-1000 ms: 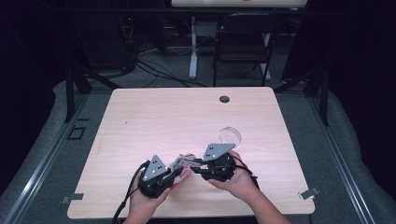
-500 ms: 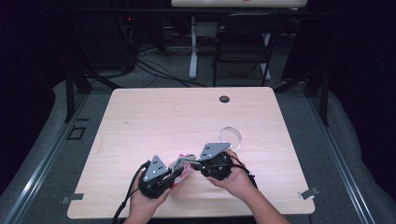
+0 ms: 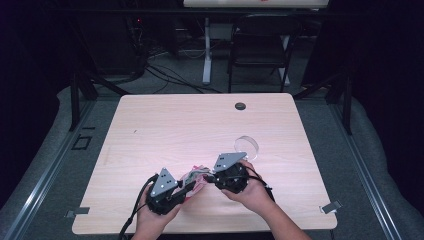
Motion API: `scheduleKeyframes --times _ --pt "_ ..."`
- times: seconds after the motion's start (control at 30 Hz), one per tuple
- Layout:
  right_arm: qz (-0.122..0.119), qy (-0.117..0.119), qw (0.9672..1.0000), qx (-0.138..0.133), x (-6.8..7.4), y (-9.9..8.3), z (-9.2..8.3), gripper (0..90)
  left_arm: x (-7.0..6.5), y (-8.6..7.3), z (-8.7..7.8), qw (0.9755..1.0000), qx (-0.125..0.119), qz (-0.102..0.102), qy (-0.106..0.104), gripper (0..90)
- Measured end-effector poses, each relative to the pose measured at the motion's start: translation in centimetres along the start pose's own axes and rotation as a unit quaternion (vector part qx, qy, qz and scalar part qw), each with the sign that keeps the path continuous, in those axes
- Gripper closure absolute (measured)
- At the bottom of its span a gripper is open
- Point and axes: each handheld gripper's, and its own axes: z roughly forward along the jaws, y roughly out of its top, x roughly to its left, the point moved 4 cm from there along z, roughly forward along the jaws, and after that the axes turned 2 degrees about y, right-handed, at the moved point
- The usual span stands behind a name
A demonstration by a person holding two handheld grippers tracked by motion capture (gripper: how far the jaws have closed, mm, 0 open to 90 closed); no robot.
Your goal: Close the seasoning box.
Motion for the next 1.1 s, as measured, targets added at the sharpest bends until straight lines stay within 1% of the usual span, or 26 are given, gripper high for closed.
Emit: scheduleKeyframes --times 0.07,0.1,0.13,0.17,0.2,0.23,0.27,0.3,0.37,0.4,0.43,0.47,0.5,0.57,0.6,0.63,0.67,0.77,0.83,0.9,0.93,1.0,1.1 --pt "0.000 -0.001 1.0000 -0.005 0.1 0.1 0.0 90.0 0.1 -0.2 -0.1 1.0000 -0.004 0.001 0.002 72.4" --pt "-0.002 -0.002 1.0000 -0.004 0.1 0.1 0.0 90.0 0.2 -0.3 -0.2 0.9999 -0.010 -0.002 0.008 65.6" --pt "-0.002 -0.002 1.0000 -0.004 0.1 0.1 0.0 90.0 0.2 -0.3 -0.2 0.9999 -0.010 -0.002 0.008 62.7" --pt "-0.001 -0.002 1.0000 -0.004 0.1 0.2 0.0 90.0 0.5 -0.6 -0.3 0.9998 -0.016 -0.007 0.012 58.7" --pt "-0.001 -0.002 1.0000 -0.004 0.1 0.2 0.0 90.0 0.5 -0.6 -0.3 0.9998 -0.016 -0.007 0.012 56.5" --pt "0.000 -0.002 1.0000 -0.004 0.1 0.2 0.0 90.0 0.5 -0.8 -0.3 0.9997 -0.017 -0.014 0.009 54.7" --pt "0.000 -0.001 1.0000 -0.005 0.1 0.2 0.0 90.0 0.6 -1.0 -0.3 0.9996 -0.020 -0.016 0.007 53.6" --pt "0.000 -0.001 1.0000 -0.005 0.1 0.2 0.0 90.0 0.7 -1.3 -0.3 0.9996 -0.017 -0.022 0.006 53.6" --pt "0.000 -0.001 1.0000 -0.005 0.2 0.2 0.0 90.0 0.8 -1.7 -0.2 0.9996 -0.010 -0.025 0.007 50.2" --pt "0.000 -0.001 1.0000 -0.004 0.1 0.2 0.0 90.0 0.8 -1.8 -0.1 0.9996 -0.009 -0.028 0.006 50.0" --pt "-0.001 -0.002 1.0000 -0.003 0.1 0.3 -0.1 90.0 0.9 -2.1 0.0 0.9995 0.001 -0.023 0.023 49.2" --pt "-0.001 -0.002 1.0000 -0.003 0.1 0.3 -0.1 90.0 0.9 -2.1 0.0 0.9995 0.001 -0.023 0.023 47.4" --pt "0.000 -0.002 1.0000 -0.004 0.1 0.3 0.0 90.0 1.0 -2.2 0.1 0.9994 0.001 -0.020 0.026 47.4" --pt "0.001 0.001 1.0000 -0.006 0.1 0.3 0.0 90.0 1.2 -2.6 0.4 0.9993 0.011 -0.023 0.025 38.5" --pt "0.001 0.001 1.0000 -0.006 0.1 0.3 0.0 90.0 1.2 -2.6 0.4 0.9993 0.011 -0.023 0.025 36.8" --pt "0.001 0.002 1.0000 -0.006 0.2 0.3 0.0 90.0 1.2 -2.9 0.7 0.9991 0.015 -0.032 0.023 35.3" --pt "0.001 0.002 1.0000 -0.006 0.2 0.3 0.0 90.0 1.2 -2.9 0.7 0.9991 0.015 -0.032 0.023 34.5" --pt "-0.001 0.003 1.0000 -0.005 0.2 0.3 -0.1 90.0 1.4 -3.5 1.3 0.9986 0.025 -0.042 0.019 34.5" --pt "-0.001 0.002 1.0000 -0.007 0.2 0.3 -0.1 90.0 1.3 -3.7 1.6 0.9984 0.027 -0.045 0.020 34.1" --pt "-0.002 0.002 1.0000 -0.006 0.2 0.3 -0.1 90.0 1.3 -4.0 1.9 0.9985 0.032 -0.040 0.022 33.1" --pt "-0.002 0.003 1.0000 -0.006 0.2 0.3 -0.1 90.0 1.4 -4.1 2.0 0.9983 0.038 -0.038 0.022 32.2" --pt "-0.001 0.003 1.0000 -0.007 0.2 0.3 -0.1 90.0 1.4 -4.3 2.3 0.9982 0.040 -0.039 0.024 30.8" --pt "-0.001 0.004 1.0000 -0.007 0.2 0.2 -0.1 90.0 1.7 -4.6 2.7 0.9976 0.050 -0.036 0.032 30.1"
